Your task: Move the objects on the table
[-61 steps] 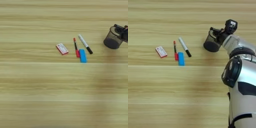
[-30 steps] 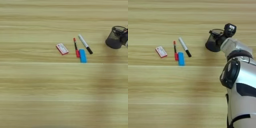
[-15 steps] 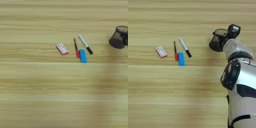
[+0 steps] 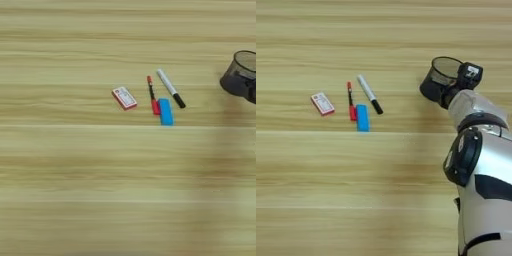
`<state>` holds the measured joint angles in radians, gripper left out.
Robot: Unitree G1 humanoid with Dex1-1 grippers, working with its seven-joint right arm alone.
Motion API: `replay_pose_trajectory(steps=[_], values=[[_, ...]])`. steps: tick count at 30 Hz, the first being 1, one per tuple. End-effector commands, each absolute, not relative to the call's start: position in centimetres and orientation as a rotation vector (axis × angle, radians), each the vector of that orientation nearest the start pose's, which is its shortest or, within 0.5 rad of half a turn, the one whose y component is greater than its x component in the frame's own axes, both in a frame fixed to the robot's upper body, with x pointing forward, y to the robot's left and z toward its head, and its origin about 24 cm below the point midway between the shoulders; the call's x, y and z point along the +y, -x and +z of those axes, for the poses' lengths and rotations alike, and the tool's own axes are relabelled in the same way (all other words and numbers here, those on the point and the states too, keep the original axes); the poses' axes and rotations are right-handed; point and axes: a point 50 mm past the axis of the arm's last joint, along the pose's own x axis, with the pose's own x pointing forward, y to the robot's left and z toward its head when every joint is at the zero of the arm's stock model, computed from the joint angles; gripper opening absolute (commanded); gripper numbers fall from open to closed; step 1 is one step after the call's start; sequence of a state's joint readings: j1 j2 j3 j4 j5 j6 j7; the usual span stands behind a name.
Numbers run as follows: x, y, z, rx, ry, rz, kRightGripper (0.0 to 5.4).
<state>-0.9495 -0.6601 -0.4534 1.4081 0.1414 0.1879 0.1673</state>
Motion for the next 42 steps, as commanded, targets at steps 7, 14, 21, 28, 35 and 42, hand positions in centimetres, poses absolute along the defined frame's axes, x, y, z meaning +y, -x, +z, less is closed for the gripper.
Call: replay_pose_trajectory(steps=[7, 14, 21, 28, 35, 42], values=[[-36.0, -35.7, 14.7, 0.222, -0.191, -0.376, 0.04], [-35.2, -36.1, 15.2, 0.182, -0.152, -0.226, 0.28], [-32.2, -35.9, 15.0, 0.131, -0.034, 0.048, 1.05], [-29.3, -34.7, 13.4, 0.142, 0.023, 0.144, 1.82], [-27.2, -33.9, 11.9, 0.163, 0.043, 0.167, 2.66], [-26.8, -33.6, 11.7, 0.169, 0.041, 0.158, 3.65]])
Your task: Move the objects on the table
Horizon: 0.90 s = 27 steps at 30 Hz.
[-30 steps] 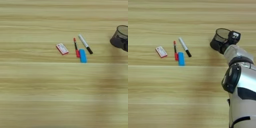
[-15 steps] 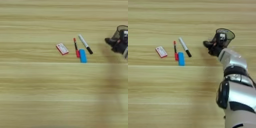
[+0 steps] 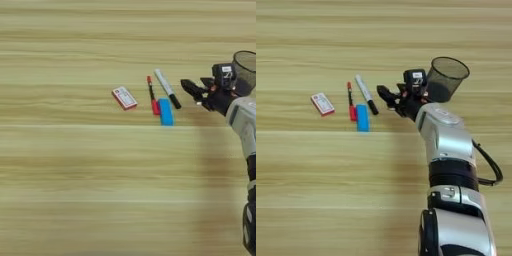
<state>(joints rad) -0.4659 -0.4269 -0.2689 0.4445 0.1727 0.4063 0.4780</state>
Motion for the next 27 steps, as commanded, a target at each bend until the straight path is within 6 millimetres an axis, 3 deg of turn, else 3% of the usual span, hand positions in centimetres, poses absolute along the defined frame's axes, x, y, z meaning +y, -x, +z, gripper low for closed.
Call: replay_pose_trajectory(steps=[1, 16, 22, 27], values=[[-26.8, -33.6, 11.7, 0.17, 0.04, 0.157, 3.78], [-26.5, -33.6, 10.7, 0.219, 0.055, 0.172, 5.34], [-26.2, -33.0, 10.3, 0.231, 0.069, 0.189, 5.38], [-25.8, -31.3, 10.1, 0.233, 0.092, 0.205, 5.38]])
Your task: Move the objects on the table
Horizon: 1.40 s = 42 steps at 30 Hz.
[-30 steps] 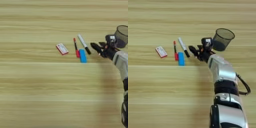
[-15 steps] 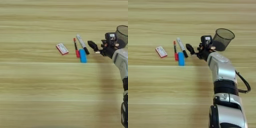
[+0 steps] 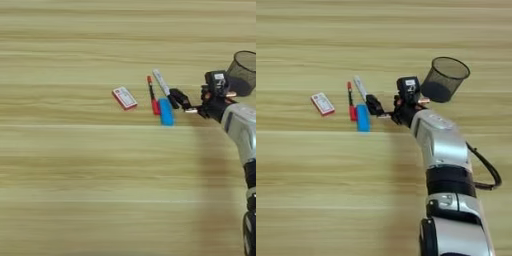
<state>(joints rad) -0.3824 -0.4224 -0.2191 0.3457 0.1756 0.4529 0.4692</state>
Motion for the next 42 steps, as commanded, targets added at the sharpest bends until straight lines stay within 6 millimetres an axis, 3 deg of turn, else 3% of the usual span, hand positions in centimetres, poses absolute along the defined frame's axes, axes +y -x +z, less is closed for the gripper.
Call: replay_pose_trajectory(steps=[1, 14, 28, 42], values=[[-25.7, -31.0, 10.1, 0.236, 0.098, 0.209, 5.38], [-24.0, -28.2, 9.7, 0.275, 0.129, 0.278, 5.38], [-22.3, -27.7, 7.4, 0.37, 0.147, 0.356, 5.38], [-22.2, -28.6, 6.2, 0.406, 0.126, 0.335, 5.38]])
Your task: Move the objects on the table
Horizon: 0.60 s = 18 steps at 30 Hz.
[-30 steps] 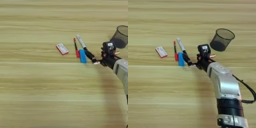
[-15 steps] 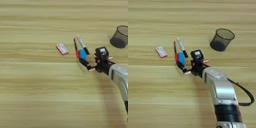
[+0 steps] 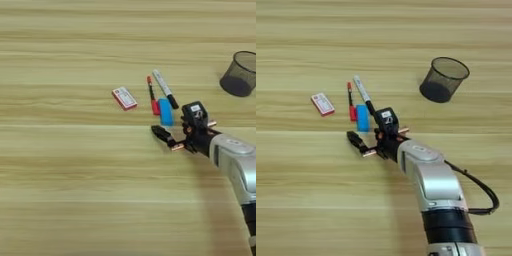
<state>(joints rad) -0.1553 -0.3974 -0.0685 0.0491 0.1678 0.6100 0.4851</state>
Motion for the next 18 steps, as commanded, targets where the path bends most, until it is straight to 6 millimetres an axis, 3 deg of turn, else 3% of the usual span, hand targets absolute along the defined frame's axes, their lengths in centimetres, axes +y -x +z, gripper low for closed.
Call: replay_pose_trajectory(steps=[1, 11, 18], values=[[-22.26, -28.68, 6.14, 0.407, 0.122, 0.332, 5.38], [-22.53, -29.24, 5.66, 0.415, 0.112, 0.318, 5.38], [-22.42, -29.26, 5.52, 0.418, 0.108, 0.324, 4.48]])
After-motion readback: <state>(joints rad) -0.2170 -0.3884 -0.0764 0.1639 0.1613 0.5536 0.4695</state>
